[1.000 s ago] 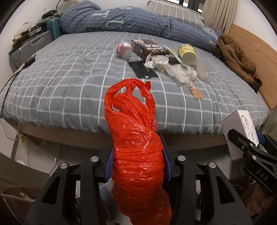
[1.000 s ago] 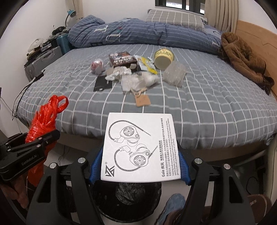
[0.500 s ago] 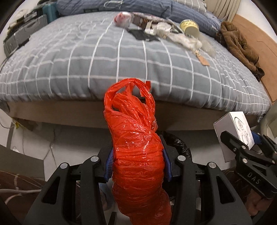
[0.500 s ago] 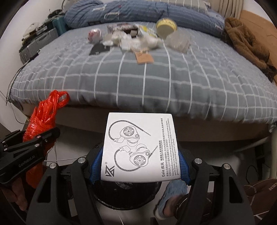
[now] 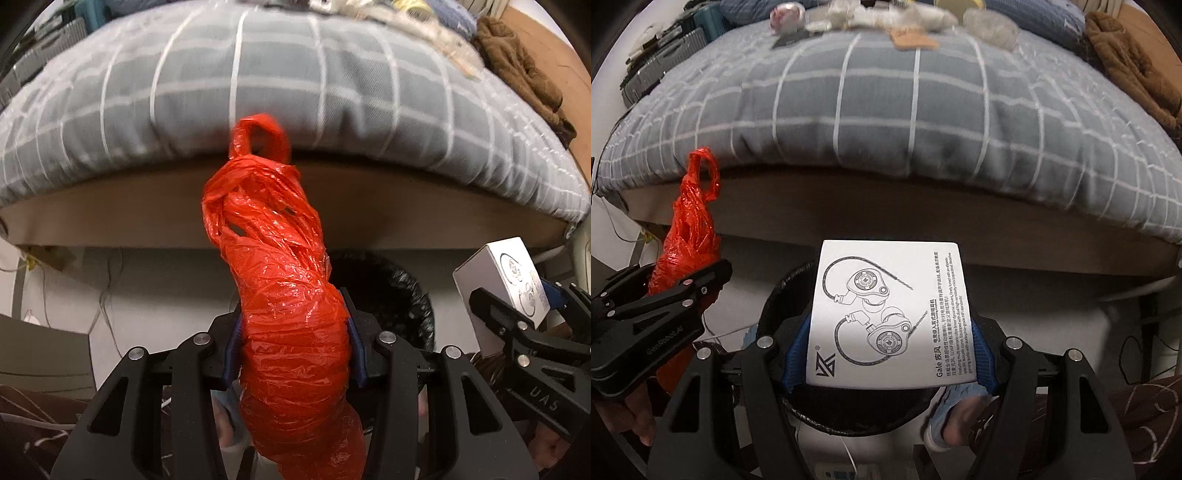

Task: Collect trash
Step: 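Carry the red bag and white card down toward the black trash bin, then open the right tool over the bin while the left tool drops the red bag in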

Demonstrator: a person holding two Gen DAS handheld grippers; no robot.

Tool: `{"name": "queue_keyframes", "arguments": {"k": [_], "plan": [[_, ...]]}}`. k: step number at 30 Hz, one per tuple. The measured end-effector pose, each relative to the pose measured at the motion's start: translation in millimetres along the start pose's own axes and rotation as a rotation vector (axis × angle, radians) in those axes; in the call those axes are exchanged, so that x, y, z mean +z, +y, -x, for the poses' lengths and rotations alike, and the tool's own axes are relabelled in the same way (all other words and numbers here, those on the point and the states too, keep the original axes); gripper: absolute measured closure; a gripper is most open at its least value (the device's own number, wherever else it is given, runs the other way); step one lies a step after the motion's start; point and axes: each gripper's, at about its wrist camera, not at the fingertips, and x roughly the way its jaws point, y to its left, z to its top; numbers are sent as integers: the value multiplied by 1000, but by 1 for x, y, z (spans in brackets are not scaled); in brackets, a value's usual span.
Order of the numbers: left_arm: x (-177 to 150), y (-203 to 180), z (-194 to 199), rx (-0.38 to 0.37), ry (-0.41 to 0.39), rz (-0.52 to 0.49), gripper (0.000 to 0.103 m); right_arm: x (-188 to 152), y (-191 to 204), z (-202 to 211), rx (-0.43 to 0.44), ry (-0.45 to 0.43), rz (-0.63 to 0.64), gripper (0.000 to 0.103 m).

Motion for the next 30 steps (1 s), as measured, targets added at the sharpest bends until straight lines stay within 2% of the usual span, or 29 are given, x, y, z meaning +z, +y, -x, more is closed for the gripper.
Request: {"name": "queue_keyframes", "arguments": {"k": [4, 8, 15, 17, 19, 25, 30], "plan": [[-8, 14, -18, 34, 55, 7, 59, -4, 4, -20, 19, 58, -17, 36], [-14, 21, -24, 43, 78, 20, 59, -9, 15, -37, 23, 104, -2, 36], [-18, 35, -25, 52, 87, 52, 59, -6, 28, -46, 21, 111, 26, 35], [-20, 32, -27, 43, 93, 64, 59, -12, 32, -44, 23, 105, 37, 33], [-21, 32, -30, 40, 96, 67, 59, -14, 33, -43, 19, 93, 47, 25], [-21, 22, -36, 19, 104, 62, 59, -14, 18, -38, 2, 76, 17, 13], [-22, 4, -42, -2, 111, 45, 59, -18, -4, -39, -60, 47, -24, 10]]}}
